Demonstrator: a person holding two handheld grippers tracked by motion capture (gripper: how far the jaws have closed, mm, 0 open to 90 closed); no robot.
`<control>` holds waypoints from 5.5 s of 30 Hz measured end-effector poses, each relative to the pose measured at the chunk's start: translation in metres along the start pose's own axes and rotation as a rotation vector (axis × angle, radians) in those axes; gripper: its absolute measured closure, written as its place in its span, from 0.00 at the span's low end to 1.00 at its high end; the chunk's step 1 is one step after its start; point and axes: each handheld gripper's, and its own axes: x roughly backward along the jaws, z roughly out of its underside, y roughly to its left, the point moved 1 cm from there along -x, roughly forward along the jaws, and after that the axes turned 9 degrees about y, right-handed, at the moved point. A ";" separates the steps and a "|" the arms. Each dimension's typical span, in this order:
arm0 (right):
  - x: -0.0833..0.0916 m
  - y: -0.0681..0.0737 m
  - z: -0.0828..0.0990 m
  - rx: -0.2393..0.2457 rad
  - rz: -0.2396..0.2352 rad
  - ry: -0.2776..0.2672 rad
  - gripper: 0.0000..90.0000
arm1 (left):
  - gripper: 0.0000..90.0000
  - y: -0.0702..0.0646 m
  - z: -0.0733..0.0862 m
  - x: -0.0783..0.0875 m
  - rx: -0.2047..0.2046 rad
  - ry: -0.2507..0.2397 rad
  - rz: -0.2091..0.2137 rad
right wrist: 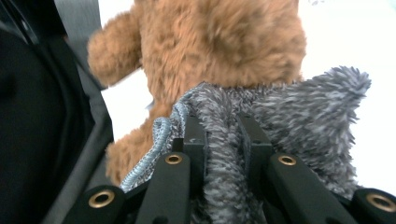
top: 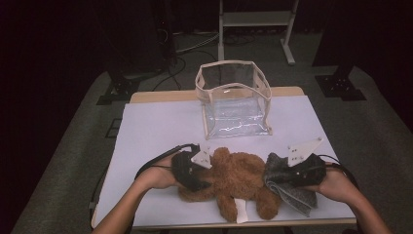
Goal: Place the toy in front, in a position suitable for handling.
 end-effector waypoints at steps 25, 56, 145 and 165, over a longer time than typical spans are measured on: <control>0.002 -0.008 0.003 -0.036 -0.028 -0.112 0.84 | 0.45 -0.003 -0.003 -0.002 -0.005 0.004 0.002; -0.019 -0.007 -0.052 0.059 -0.070 -0.043 0.84 | 0.50 -0.008 0.014 0.008 0.015 -0.011 -0.026; -0.032 -0.002 -0.065 0.087 -0.124 -0.041 0.84 | 0.48 -0.012 0.023 0.012 -0.015 -0.020 0.022; -0.030 -0.009 -0.066 0.079 -0.140 -0.073 0.84 | 0.49 -0.015 0.028 0.005 0.002 -0.035 0.038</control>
